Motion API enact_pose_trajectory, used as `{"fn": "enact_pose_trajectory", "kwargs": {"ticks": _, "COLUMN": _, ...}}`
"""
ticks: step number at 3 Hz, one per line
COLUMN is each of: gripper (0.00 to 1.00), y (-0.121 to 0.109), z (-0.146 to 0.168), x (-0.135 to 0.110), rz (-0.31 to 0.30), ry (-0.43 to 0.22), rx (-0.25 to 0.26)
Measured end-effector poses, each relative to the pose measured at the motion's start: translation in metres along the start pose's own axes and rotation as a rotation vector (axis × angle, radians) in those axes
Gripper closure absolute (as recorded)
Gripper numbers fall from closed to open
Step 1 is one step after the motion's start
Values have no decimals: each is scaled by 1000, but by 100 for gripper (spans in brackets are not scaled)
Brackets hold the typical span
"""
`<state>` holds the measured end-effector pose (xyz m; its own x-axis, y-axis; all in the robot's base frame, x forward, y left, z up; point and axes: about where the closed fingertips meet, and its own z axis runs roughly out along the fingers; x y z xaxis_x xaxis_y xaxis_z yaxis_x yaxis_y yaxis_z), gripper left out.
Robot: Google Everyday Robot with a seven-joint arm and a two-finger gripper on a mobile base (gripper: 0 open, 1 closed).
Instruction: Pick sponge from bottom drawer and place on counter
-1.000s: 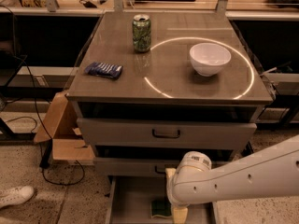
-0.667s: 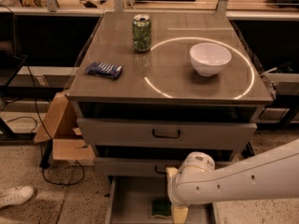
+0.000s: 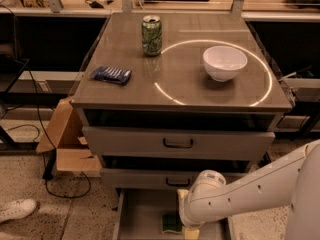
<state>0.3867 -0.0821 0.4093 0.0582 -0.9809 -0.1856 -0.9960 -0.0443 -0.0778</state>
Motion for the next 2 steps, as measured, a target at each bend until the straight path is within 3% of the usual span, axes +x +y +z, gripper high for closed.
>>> {"fn": "enact_pose_trajectory", "kwargs": {"ticks": 2, "gripper": 0, "y": 10, "z": 10, "x": -3, "rz": 18, "ry": -20, "rx": -1}}
